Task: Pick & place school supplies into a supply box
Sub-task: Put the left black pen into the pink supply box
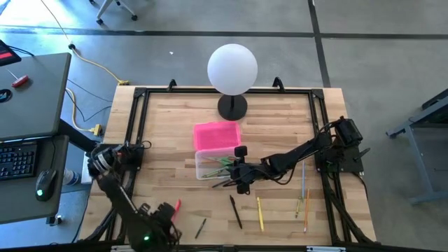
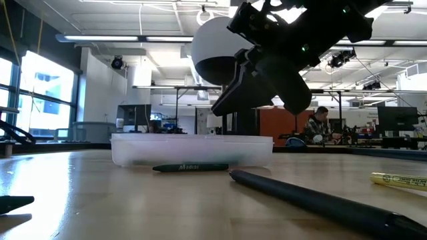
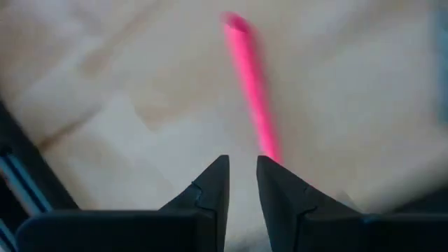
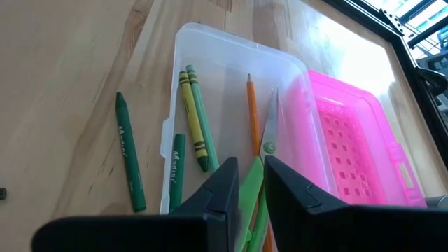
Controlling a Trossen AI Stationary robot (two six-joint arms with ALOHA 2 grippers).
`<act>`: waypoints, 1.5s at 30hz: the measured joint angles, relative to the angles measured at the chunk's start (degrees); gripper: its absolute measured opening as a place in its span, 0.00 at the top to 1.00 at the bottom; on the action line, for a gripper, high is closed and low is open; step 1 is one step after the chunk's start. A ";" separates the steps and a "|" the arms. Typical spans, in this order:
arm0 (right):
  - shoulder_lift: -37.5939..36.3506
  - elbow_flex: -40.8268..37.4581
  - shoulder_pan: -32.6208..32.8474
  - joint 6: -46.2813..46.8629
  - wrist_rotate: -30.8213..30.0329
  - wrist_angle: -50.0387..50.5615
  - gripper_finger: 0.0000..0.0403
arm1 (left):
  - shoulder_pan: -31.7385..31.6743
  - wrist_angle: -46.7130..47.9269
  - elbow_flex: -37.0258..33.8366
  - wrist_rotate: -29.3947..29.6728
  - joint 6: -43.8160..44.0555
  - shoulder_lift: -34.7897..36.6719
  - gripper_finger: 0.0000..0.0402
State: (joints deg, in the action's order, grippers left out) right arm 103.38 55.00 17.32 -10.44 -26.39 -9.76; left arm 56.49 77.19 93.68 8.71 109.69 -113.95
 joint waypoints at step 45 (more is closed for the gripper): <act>0.01 0.00 -0.02 1.46 0.44 0.66 0.88 | -7.70 -9.85 -3.48 -40.40 -49.40 -7.21 0.74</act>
State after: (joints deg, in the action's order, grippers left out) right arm 103.39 55.00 17.30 -8.98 -25.96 -9.10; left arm 48.78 67.35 90.19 -31.69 60.30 -121.15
